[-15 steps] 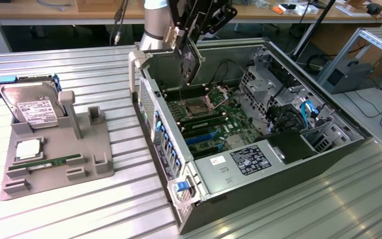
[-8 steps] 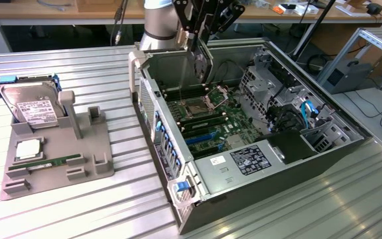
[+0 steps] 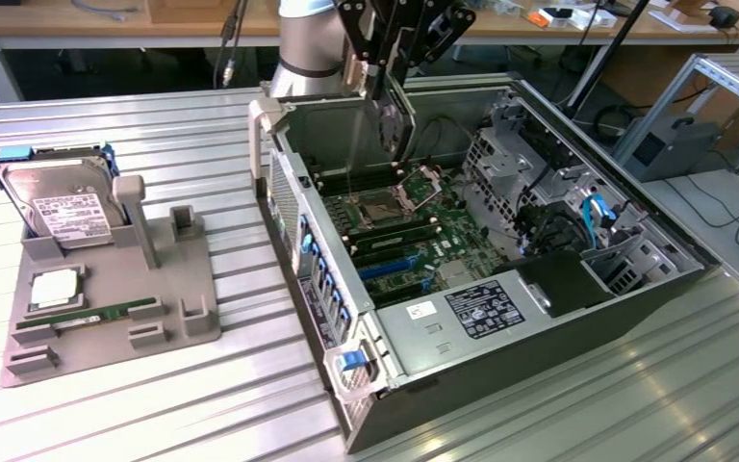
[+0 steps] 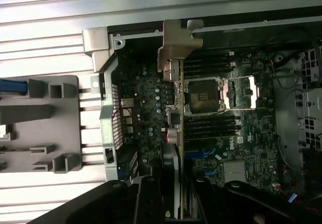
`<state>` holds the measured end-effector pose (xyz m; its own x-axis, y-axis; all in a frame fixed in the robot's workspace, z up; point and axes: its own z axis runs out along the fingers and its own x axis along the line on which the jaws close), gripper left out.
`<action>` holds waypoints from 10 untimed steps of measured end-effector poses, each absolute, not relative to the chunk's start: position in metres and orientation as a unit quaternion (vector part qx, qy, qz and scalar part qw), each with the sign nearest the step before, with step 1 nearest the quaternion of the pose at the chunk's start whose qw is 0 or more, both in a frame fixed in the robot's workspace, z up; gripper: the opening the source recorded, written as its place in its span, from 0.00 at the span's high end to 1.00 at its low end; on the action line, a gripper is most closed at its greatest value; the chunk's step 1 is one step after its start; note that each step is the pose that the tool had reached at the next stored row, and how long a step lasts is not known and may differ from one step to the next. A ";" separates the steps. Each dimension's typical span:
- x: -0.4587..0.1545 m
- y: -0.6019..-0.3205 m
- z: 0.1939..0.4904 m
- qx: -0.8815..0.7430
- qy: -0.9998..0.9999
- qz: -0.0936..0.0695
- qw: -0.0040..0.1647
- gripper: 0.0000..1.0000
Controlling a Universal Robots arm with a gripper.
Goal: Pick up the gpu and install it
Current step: 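Pick up the gpu and move the gpu toward the slot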
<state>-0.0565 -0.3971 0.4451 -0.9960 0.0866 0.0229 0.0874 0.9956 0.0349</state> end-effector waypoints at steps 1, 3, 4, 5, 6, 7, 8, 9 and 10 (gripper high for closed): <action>-0.056 -0.397 0.445 -0.044 -0.999 -0.018 0.011 0.73; -0.050 -0.397 0.443 -0.044 -0.999 -0.018 0.012 0.73; -0.048 -0.397 0.442 -0.044 -0.999 -0.018 0.012 0.73; -0.046 -0.397 0.441 -0.044 -0.999 -0.018 0.012 0.73; -0.043 -0.397 0.440 -0.044 -0.999 -0.018 0.012 0.73; -0.039 -0.397 0.439 -0.044 -0.999 -0.018 0.012 0.73; -0.035 -0.397 0.438 -0.044 -0.999 -0.018 0.013 0.73; -0.032 -0.397 0.436 -0.043 -0.999 -0.018 0.013 0.73; -0.030 -0.397 0.434 -0.043 -0.999 -0.018 0.013 0.73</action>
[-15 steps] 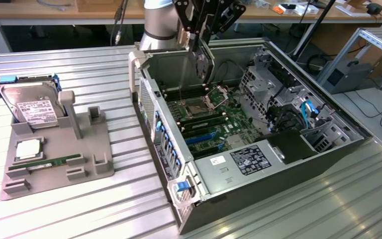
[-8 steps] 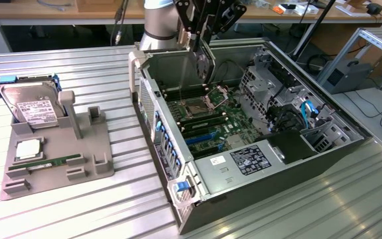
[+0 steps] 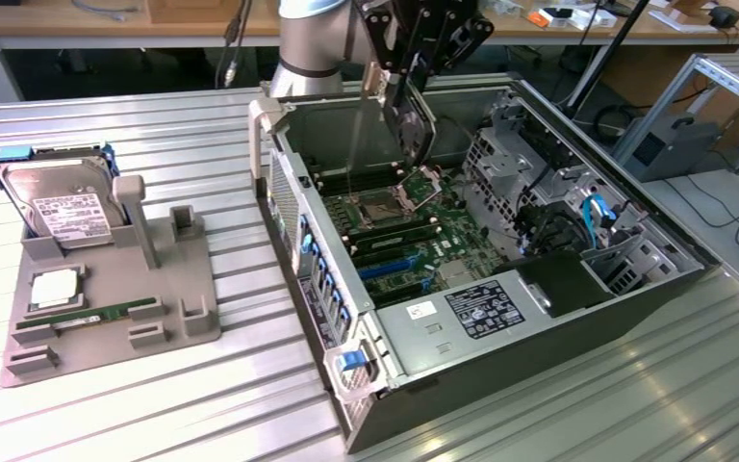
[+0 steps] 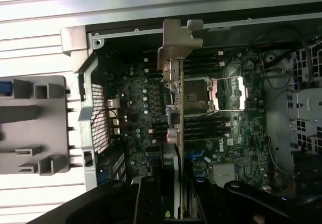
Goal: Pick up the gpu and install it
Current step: 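Pick up the gpu and move the gpu toward the slot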
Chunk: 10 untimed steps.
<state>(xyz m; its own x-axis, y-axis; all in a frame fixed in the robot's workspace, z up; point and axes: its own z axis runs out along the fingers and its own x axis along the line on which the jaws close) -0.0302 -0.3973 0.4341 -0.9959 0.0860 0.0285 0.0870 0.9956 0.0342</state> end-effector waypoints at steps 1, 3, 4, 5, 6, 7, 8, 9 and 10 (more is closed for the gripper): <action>-0.029 -0.397 0.432 -0.043 -0.999 -0.018 0.014 0.73; -0.028 -0.398 0.426 -0.042 -0.999 -0.018 0.014 0.73; -0.028 -0.398 0.423 -0.042 -0.999 -0.018 0.014 0.73; -0.027 -0.399 0.420 -0.041 -0.999 -0.018 0.014 0.73; -0.027 -0.399 0.418 -0.041 -0.999 -0.018 0.015 0.73; -0.025 -0.400 0.415 -0.040 -0.999 -0.018 0.015 0.73; -0.024 -0.401 0.413 -0.039 -0.999 -0.018 0.015 0.73; -0.023 -0.401 0.411 -0.038 -0.999 -0.018 0.015 0.73; -0.022 -0.401 0.409 -0.037 -0.999 -0.018 0.015 0.73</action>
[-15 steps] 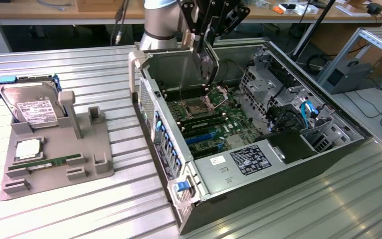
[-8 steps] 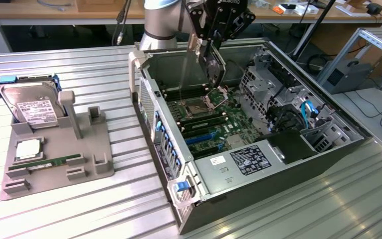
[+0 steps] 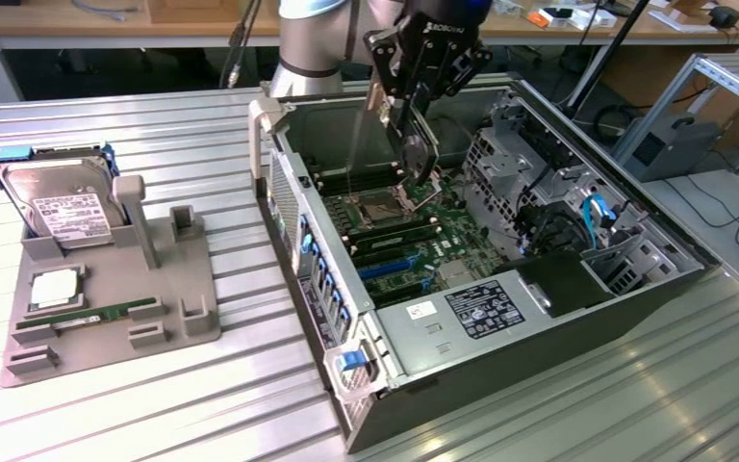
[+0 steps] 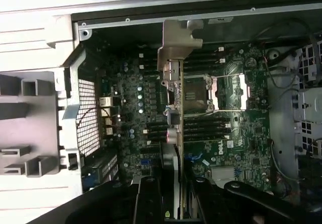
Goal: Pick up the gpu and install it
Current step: 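Pick up the gpu and move the gpu toward the slot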
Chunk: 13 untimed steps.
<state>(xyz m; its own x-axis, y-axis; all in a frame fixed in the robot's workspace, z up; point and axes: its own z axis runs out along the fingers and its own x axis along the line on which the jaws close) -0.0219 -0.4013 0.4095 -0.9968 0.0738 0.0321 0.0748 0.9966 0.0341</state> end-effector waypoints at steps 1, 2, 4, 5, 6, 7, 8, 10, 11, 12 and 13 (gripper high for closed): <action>-0.021 -0.402 0.408 -0.036 -0.999 -0.018 0.016 0.73; -0.020 -0.402 0.406 -0.036 -0.999 -0.018 0.016 0.73; -0.019 -0.402 0.404 -0.035 -0.999 -0.017 0.016 0.73; -0.018 -0.403 0.403 -0.034 -0.999 -0.018 0.016 0.73; -0.017 -0.403 0.401 -0.034 -0.999 -0.017 0.016 0.73; -0.017 -0.403 0.400 -0.033 -0.999 -0.017 0.016 0.73; -0.017 -0.403 0.400 -0.033 -0.999 -0.017 0.016 0.73; -0.016 -0.403 0.398 -0.032 -0.999 -0.017 0.016 0.73; -0.015 -0.404 0.397 -0.032 -0.999 -0.017 0.016 0.73; -0.014 -0.404 0.395 -0.031 -0.999 -0.017 0.016 0.73; -0.013 -0.404 0.393 -0.030 -0.999 -0.017 0.016 0.73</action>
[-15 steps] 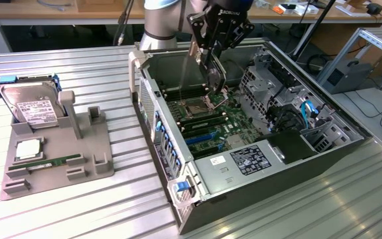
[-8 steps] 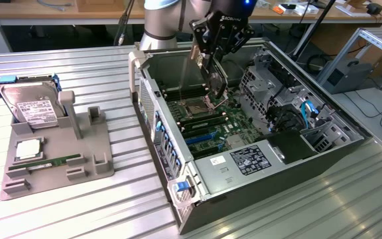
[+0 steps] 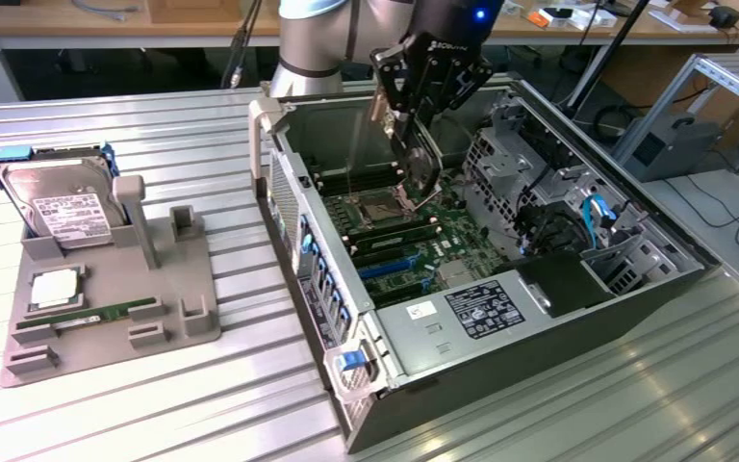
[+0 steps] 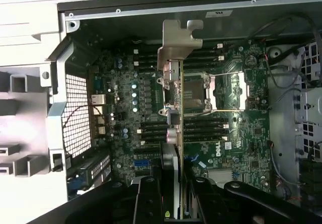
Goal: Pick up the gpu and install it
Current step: 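Pick up the gpu and move the gpu toward the slot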
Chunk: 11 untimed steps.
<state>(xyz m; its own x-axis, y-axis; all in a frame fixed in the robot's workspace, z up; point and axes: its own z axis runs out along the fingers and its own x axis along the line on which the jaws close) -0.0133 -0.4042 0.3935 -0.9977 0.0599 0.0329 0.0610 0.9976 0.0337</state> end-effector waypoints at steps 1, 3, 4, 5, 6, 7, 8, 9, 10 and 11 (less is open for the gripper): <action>-0.013 -0.404 0.393 -0.030 -0.999 -0.017 0.016 0.73; -0.012 -0.405 0.391 -0.029 -0.999 -0.017 0.016 0.73; -0.011 -0.405 0.389 -0.029 -0.999 -0.017 0.016 0.73; -0.010 -0.405 0.388 -0.028 -0.999 -0.017 0.016 0.73; -0.010 -0.405 0.387 -0.028 -0.999 -0.017 0.016 0.73; -0.009 -0.405 0.386 -0.027 -0.999 -0.017 0.016 0.73; -0.008 -0.406 0.384 -0.027 -0.999 -0.017 0.016 0.73; -0.007 -0.406 0.383 -0.026 -0.999 -0.017 0.016 0.73; -0.006 -0.406 0.380 -0.025 -0.999 -0.017 0.017 0.73; -0.004 -0.406 0.377 -0.024 -0.999 -0.017 0.017 0.73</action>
<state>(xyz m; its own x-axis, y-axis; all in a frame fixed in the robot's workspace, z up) -0.0038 -0.4060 0.3771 -0.9983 0.0471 0.0348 0.0483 0.9983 0.0328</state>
